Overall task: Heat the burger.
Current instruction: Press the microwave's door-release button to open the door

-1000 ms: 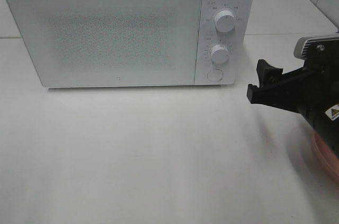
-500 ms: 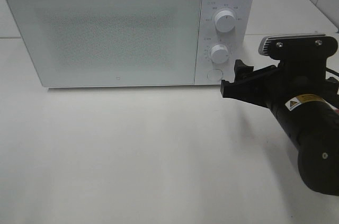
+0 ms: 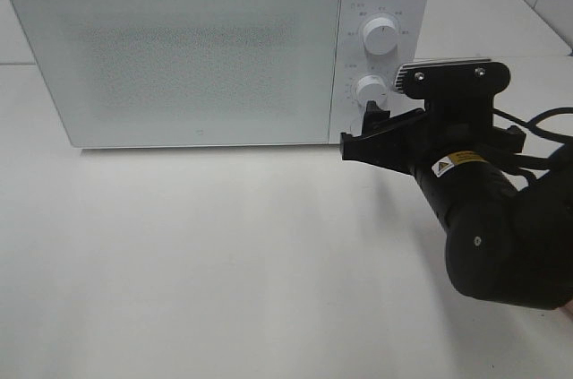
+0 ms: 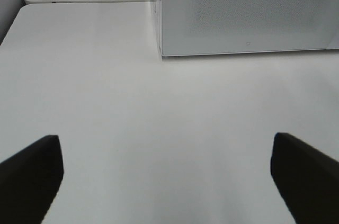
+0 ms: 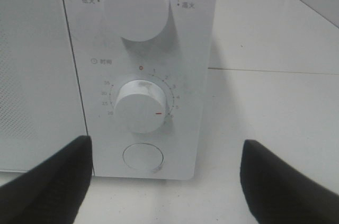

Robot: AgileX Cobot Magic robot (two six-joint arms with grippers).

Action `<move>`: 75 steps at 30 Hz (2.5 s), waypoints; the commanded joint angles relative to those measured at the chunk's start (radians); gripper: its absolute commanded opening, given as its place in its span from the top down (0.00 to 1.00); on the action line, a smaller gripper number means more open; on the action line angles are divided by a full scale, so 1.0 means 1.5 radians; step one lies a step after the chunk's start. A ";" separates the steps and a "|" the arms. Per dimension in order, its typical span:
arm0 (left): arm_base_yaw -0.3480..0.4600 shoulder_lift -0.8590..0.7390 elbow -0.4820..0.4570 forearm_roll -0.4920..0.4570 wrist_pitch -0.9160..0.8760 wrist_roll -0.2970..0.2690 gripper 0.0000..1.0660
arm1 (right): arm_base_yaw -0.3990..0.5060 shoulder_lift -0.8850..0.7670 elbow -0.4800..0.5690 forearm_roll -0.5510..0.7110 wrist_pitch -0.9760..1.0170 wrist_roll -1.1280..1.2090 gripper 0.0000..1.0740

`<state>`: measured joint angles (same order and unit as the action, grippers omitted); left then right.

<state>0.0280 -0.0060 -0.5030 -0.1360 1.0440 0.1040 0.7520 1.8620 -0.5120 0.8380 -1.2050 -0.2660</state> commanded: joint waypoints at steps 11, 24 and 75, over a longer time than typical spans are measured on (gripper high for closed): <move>0.001 -0.012 0.003 -0.004 -0.005 -0.005 0.06 | -0.017 0.051 -0.072 -0.033 -0.012 -0.005 0.30; 0.001 -0.012 0.003 -0.004 -0.005 -0.005 0.06 | -0.022 0.059 -0.089 -0.041 0.025 0.119 0.34; 0.001 -0.012 0.003 -0.004 -0.005 -0.005 0.06 | -0.115 0.066 -0.113 -0.133 0.245 0.983 1.00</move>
<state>0.0280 -0.0060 -0.5030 -0.1360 1.0440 0.1040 0.5930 1.9560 -0.6670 0.6720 -0.8420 1.2030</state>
